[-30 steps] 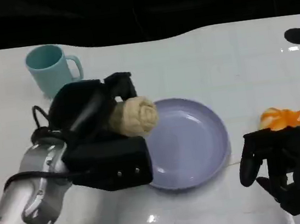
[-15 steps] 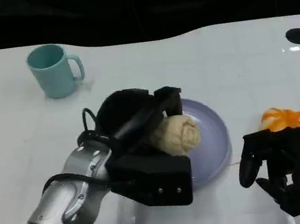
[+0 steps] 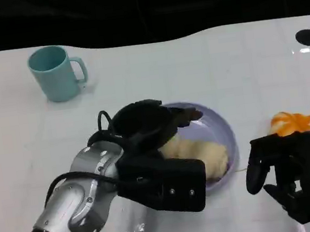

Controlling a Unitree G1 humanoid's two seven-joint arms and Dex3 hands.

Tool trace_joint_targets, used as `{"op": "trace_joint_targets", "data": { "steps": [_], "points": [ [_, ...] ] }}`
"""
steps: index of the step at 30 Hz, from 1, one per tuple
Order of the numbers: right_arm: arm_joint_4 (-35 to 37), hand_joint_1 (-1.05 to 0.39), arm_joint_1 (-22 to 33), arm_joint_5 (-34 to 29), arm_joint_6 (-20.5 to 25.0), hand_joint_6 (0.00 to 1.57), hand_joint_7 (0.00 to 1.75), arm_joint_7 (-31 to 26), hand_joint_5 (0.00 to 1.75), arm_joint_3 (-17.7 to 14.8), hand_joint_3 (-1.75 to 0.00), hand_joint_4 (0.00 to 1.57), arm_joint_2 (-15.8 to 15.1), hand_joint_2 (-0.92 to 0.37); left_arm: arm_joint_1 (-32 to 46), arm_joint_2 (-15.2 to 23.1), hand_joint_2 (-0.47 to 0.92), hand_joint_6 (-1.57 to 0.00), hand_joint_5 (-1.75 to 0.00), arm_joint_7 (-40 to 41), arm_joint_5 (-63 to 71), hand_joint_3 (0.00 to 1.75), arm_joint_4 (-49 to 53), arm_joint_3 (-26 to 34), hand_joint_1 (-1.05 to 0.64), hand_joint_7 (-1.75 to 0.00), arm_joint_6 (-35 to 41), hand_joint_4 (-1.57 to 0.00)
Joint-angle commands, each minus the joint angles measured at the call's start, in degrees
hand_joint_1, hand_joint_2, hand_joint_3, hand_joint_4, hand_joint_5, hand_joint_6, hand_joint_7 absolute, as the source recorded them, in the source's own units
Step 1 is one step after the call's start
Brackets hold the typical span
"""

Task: Grasp the towel on the left side of the plate with the left hand and place it into the plate.

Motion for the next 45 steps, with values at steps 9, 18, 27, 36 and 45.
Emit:
{"op": "trace_joint_targets", "data": {
  "steps": [9,18,27,36,45],
  "points": [
    [-0.7,-0.03,-0.2,0.2,0.4,0.71,1.43,0.1,1.75,-0.2,-1.1,0.74,-0.7,-0.54,1.9,4.5,0.92,-0.28,-0.63,-2.8,-2.2,0.12,-6.6,2.6,-0.65,-0.04,0.0,-0.15],
    [-0.3,-0.01,0.1,0.4,-0.5,0.71,1.43,0.1,1.75,-0.5,-1.1,0.74,-0.7,-0.55,8.4,4.6,0.92,-0.47,-0.73,-9.8,-18.2,0.2,-17.9,12.2,-0.52,-0.11,6.5,-0.34],
    [-0.3,-0.02,-0.4,-0.3,0.1,0.71,1.43,-0.2,1.75,0.4,-1.08,0.74,-0.5,-0.55,14.0,1.6,0.92,-0.77,-0.94,-14.2,-38.9,0.2,-30.2,23.5,-0.26,-0.25,23.2,-0.62],
    [0.4,-0.02,-0.9,-0.2,-0.2,0.71,1.43,-0.5,1.75,0.8,-1.09,0.74,-0.3,-0.55,18.9,4.6,0.36,-0.89,-1.46,-15.5,-59.5,1.39,-42.9,35.2,-0.06,-1.01,47.2,-0.8],
    [1.2,-0.03,-0.9,-0.1,-1.0,0.7,1.42,-0.2,1.75,0.5,-1.09,0.73,-0.9,-0.55,24.2,5.2,0.56,-0.79,-1.74,-10.8,-73.4,1.25,-49.9,43.9,-0.12,-1.51,63.2,-0.83]
  ]
}}
